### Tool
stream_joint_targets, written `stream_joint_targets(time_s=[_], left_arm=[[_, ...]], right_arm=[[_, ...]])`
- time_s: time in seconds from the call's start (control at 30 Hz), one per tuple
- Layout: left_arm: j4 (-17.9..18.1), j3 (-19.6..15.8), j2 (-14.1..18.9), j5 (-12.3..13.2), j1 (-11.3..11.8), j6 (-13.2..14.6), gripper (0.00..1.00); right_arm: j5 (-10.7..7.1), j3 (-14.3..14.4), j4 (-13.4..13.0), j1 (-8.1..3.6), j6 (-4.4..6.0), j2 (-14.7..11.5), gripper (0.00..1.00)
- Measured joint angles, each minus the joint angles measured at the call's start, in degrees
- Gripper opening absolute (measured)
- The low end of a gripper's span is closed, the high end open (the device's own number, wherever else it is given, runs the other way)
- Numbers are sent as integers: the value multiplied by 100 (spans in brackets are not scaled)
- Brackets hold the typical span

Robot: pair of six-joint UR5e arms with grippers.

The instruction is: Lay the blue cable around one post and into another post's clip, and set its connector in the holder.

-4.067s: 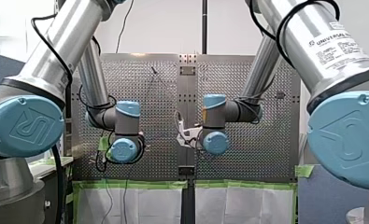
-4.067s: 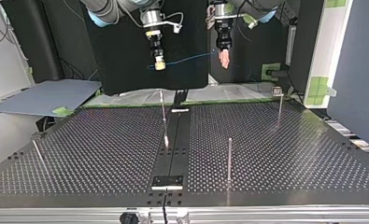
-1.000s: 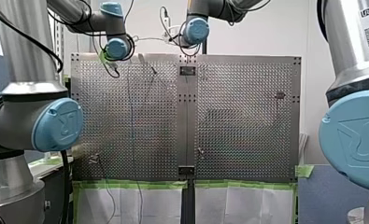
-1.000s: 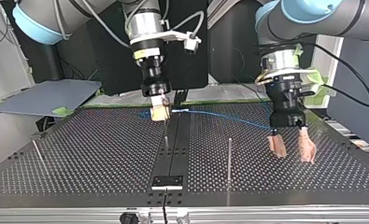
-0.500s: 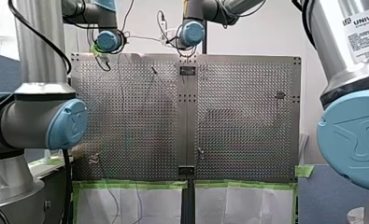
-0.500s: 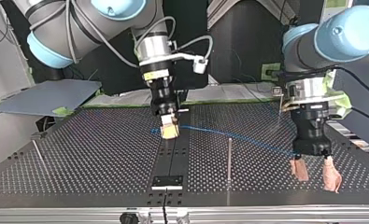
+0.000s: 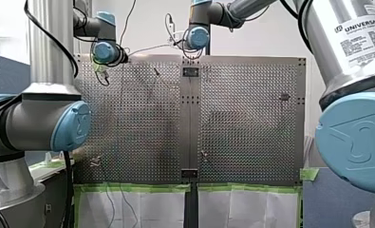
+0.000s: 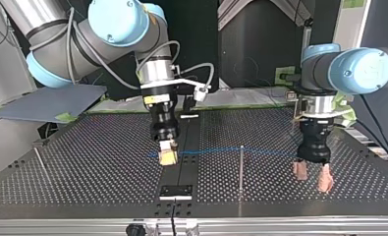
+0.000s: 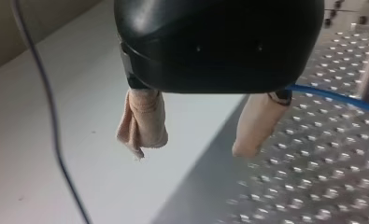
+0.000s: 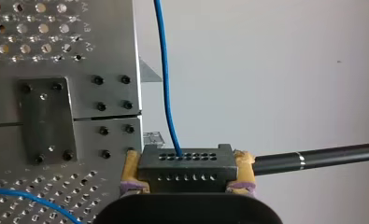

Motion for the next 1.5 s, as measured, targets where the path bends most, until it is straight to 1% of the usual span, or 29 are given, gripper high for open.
stream_joint_targets(time_s=[0.2,0.3,0.43,0.5,0.57,0.67,0.73,0.83,0.9,1.03,1.13,1.17,1.23,1.3,1.5], left_arm=[[109,68,-335,336,7,-55,100],[211,84,-440,504,21,-122,100],[409,88,-493,678,36,-300,100],[498,88,-544,722,29,-388,100],[561,88,-643,770,12,-413,100],[555,89,-809,811,-16,-325,100],[543,90,-895,821,-31,-269,100],[534,89,-979,825,-43,-241,100],[523,87,-1032,824,-56,-222,100],[472,84,-1094,796,-97,-146,100],[458,82,-1118,772,-129,-129,100],[455,82,-1130,767,-140,-125,100],[451,81,-1169,755,-172,-119,100],[449,81,-1215,747,-200,-112,100],[423,79,-1339,735,-293,-87,100]], right_arm=[[-43,-279,118,-70,-11,283,0],[-59,-341,101,-120,8,339,0],[-65,-361,99,-205,33,365,0],[-64,-363,103,-258,60,378,0],[-54,-363,122,-318,105,392,0],[-44,-363,178,-401,148,406,0],[-41,-363,216,-449,159,414,0],[-28,-360,302,-521,185,448,0],[-4,-358,378,-566,231,489,0],[105,-308,558,-662,370,579,0],[196,-192,701,-745,489,605,0],[219,-133,722,-789,547,606,0],[240,-40,700,-870,638,602,0],[246,80,621,-981,756,595,0],[183,400,325,-1296,1076,583,0]])
